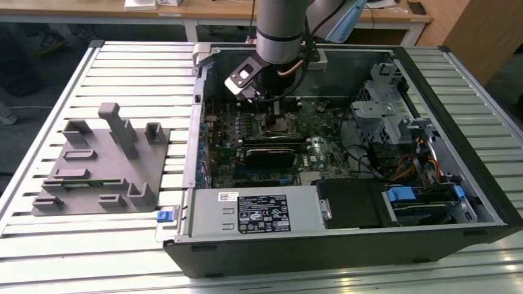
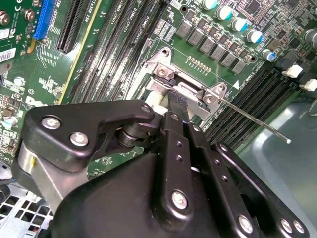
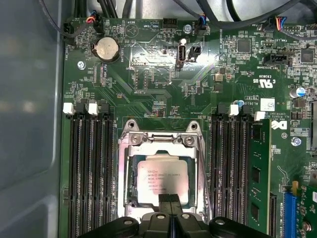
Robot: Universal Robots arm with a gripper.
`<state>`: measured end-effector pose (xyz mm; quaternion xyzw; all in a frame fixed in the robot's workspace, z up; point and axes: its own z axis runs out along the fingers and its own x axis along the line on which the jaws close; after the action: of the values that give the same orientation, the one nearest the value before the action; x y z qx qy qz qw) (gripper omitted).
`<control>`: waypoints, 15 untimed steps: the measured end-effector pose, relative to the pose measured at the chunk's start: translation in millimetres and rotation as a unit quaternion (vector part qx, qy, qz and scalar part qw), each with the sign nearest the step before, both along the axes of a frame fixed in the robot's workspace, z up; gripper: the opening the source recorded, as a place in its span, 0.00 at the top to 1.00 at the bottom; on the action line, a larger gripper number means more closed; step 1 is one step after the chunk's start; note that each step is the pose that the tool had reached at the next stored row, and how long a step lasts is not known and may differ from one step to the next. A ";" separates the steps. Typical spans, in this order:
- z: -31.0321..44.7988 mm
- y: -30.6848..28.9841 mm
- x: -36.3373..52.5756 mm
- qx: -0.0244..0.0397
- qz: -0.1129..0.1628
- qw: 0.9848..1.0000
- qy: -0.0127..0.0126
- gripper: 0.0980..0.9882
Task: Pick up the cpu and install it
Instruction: 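Close the cpu cover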
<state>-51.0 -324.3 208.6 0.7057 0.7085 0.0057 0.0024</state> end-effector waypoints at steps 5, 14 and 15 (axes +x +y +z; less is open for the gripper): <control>-2.0 0.0 0.0 0.000 0.000 1.000 0.000 0.99; -5.6 0.0 0.0 0.000 0.000 1.000 0.000 0.99; -5.8 0.0 0.0 0.000 0.000 1.000 0.000 0.99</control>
<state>-51.0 -324.3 202.7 0.7057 0.7085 0.0056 0.0024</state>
